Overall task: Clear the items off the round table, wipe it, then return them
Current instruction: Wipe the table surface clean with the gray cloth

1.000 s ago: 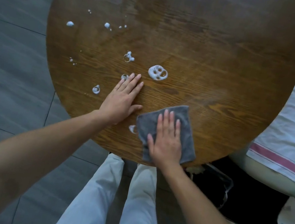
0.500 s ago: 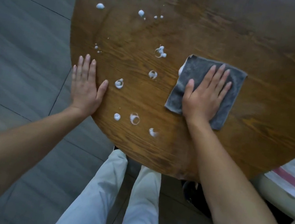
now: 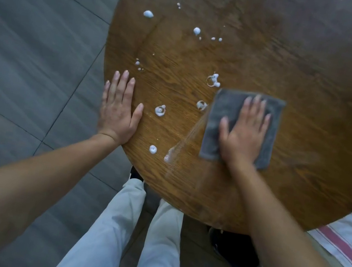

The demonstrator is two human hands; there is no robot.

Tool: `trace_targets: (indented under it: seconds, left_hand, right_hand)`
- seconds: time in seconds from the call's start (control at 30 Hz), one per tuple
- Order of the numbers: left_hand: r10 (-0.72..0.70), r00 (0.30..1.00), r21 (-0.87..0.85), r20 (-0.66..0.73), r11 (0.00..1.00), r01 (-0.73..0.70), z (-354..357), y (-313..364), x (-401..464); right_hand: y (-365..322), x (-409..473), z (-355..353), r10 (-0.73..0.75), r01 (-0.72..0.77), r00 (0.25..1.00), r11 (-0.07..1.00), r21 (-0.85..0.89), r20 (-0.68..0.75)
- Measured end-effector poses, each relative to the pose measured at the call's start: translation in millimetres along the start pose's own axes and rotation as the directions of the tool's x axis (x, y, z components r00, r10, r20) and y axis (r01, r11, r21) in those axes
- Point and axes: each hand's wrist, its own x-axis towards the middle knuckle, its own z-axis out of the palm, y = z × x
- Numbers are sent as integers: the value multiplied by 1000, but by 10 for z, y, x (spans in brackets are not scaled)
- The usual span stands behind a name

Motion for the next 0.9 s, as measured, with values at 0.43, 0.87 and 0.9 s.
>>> trace_targets:
  seconds: [0.43, 0.87, 0.9]
  left_hand:
    - [-12, 1000, -19, -22, 1000, 12, -2, 9, 6]
    - [81, 996, -20, -40, 996, -82, -5, -175, 77]
    - [89, 996, -23, -32, 996, -90, -23, -222, 145]
  right_hand:
    - [-70, -919, 156, -288, 288, 948, 957, 22, 134]
    - [-1030, -894, 236, -320, 314, 946, 944, 97, 53]
    - [-856, -1188, 264, -358, 351, 931, 932, 94, 68]
